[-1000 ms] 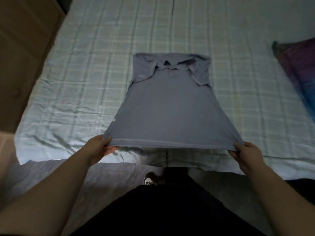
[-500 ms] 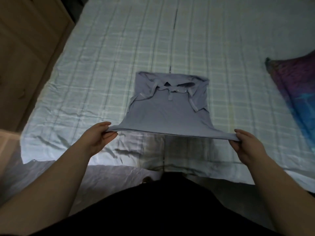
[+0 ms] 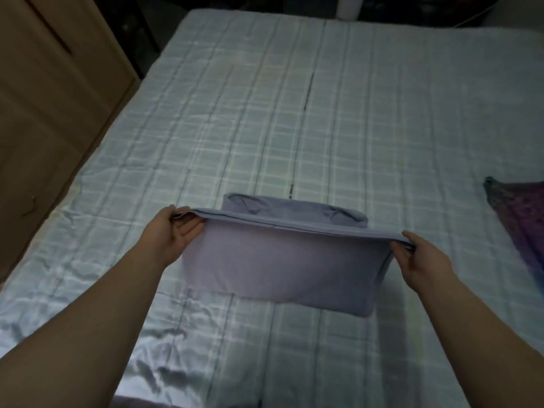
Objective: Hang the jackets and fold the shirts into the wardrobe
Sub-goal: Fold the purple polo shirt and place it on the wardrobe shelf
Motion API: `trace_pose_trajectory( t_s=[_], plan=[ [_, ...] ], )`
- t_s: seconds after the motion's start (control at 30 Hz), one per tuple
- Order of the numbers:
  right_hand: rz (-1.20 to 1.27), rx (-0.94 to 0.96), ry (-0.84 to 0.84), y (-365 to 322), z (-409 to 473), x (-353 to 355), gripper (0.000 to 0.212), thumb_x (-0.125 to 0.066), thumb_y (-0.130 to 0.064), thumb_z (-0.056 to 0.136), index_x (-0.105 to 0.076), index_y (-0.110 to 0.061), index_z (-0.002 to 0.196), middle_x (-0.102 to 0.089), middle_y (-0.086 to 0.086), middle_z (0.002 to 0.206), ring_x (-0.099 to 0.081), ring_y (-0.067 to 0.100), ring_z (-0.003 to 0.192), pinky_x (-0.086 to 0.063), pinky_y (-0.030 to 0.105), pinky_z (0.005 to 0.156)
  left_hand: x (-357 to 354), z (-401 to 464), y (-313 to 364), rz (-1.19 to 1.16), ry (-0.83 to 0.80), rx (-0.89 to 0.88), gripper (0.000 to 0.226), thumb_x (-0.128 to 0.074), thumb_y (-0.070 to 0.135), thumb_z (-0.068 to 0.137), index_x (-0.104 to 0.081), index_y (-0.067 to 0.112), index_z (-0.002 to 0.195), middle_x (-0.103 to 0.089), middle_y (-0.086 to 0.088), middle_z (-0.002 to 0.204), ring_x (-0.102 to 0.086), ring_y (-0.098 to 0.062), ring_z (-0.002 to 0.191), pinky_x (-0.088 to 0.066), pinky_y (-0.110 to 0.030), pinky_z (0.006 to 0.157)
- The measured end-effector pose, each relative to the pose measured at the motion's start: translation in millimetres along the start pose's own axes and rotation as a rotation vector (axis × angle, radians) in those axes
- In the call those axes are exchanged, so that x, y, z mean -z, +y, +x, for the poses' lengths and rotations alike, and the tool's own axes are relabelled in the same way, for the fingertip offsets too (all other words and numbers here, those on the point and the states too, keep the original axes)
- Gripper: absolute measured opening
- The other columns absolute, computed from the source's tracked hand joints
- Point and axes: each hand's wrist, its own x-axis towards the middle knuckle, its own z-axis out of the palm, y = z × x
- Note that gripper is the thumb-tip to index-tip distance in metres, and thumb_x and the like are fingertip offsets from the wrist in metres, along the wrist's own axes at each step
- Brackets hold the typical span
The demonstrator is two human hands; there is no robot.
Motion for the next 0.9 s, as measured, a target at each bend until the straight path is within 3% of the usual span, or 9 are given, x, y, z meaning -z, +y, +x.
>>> trace_pose_trajectory(
  t_s=[0.1, 0.17, 0.3, 0.43, 0.5, 0.6, 0.67, 0.77, 0.9],
  plan=[
    [-0.293, 0.1, 0.068, 11, 59, -24, 0.051, -0.069, -0.015, 0.091, -0.053, 0.0, 0.136, -0.065, 0.019, 0.124, -0.061, 0.031, 0.117, -0.039, 0.03, 0.105, -29, 56, -1, -0.006, -0.013, 0.001, 0.033, -0.04, 0.031, 0.104, -0.061, 0.008, 0.091, -0.075, -0.015, 0.089, -0.067, -0.031, 0.1, -0.051, -0.044, 0.089],
    [-0.172, 0.065, 0.063, 20, 101, -35, 0.048, -0.067, -0.014, 0.092, -0.052, 0.0, 0.136, -0.063, 0.017, 0.127, -0.061, 0.03, 0.118, -0.041, 0.028, 0.105, -41, 103, -10, 0.01, -0.024, 0.018, 0.033, -0.04, 0.031, 0.104, -0.06, 0.009, 0.091, -0.075, -0.015, 0.088, -0.068, -0.03, 0.101, -0.052, -0.043, 0.086],
    [-0.087, 0.076, 0.113, 42, 172, -61, 0.019, -0.052, -0.002, 0.095, -0.06, -0.002, 0.112, -0.062, 0.012, 0.112, -0.068, 0.02, 0.087, -0.06, 0.023, 0.065, -52, 197, -41, 0.038, -0.06, 0.057, 0.031, -0.04, 0.027, 0.103, -0.058, 0.008, 0.088, -0.072, -0.017, 0.096, -0.067, -0.029, 0.101, -0.051, -0.044, 0.096],
    [-0.103, 0.049, 0.051, 70, 226, -64, 0.017, -0.046, -0.001, 0.097, -0.062, 0.0, 0.102, -0.071, 0.012, 0.095, -0.072, 0.015, 0.075, -0.059, 0.024, 0.061, -51, 256, -76, 0.005, -0.107, 0.086, 0.02, -0.045, 0.017, 0.099, -0.058, 0.006, 0.089, -0.064, -0.017, 0.109, -0.064, -0.028, 0.106, -0.05, -0.041, 0.101],
    [-0.057, 0.09, 0.059, 77, 238, -60, 0.022, -0.041, -0.01, 0.102, -0.058, -0.002, 0.112, -0.066, 0.013, 0.104, -0.071, 0.021, 0.087, -0.061, 0.03, 0.07, -48, 266, -88, -0.039, -0.106, 0.054, 0.02, -0.049, 0.012, 0.098, -0.058, 0.005, 0.114, -0.061, -0.015, 0.12, -0.063, -0.028, 0.111, -0.053, -0.039, 0.095],
    [-0.217, 0.309, 0.033, 81, 233, -53, 0.041, -0.041, -0.012, 0.102, -0.039, -0.004, 0.142, -0.059, 0.018, 0.128, -0.069, 0.015, 0.097, -0.059, 0.026, 0.079, -48, 258, -101, 0.023, -0.086, -0.145, 0.068, -0.057, 0.001, 0.088, -0.032, 0.024, 0.147, -0.058, -0.01, 0.126, -0.062, -0.025, 0.116, -0.052, -0.038, 0.095],
    [-0.543, 0.546, -0.008, 92, 223, -49, 0.043, -0.043, -0.005, 0.101, -0.039, -0.011, 0.144, -0.06, 0.013, 0.127, -0.068, 0.005, 0.092, -0.056, 0.022, 0.084, -52, 247, -109, 0.245, -0.082, -0.308, 0.08, -0.059, -0.002, 0.085, -0.025, 0.027, 0.151, -0.052, -0.005, 0.138, -0.059, -0.017, 0.121, -0.047, -0.036, 0.104],
    [-1.142, 0.82, -0.03, 115, 204, -53, 0.044, -0.044, -0.022, 0.099, -0.046, -0.014, 0.143, -0.054, 0.01, 0.14, -0.054, 0.021, 0.125, -0.039, 0.039, 0.112, -54, 235, -124, 0.845, -0.177, -0.639, 0.061, -0.051, 0.002, 0.094, -0.031, 0.014, 0.151, -0.041, -0.001, 0.149, -0.047, -0.01, 0.131, -0.033, -0.02, 0.112],
    [-1.754, 1.136, -0.203, 155, 192, -50, 0.054, -0.036, -0.031, 0.095, -0.049, -0.007, 0.141, -0.044, 0.021, 0.148, -0.039, 0.038, 0.136, -0.027, 0.052, 0.114, -41, 230, -150, 1.711, -0.279, -1.05, 0.055, -0.036, 0.036, 0.097, -0.041, 0.017, 0.148, -0.039, -0.012, 0.154, -0.031, -0.033, 0.143, -0.022, -0.049, 0.118]
  ],
)
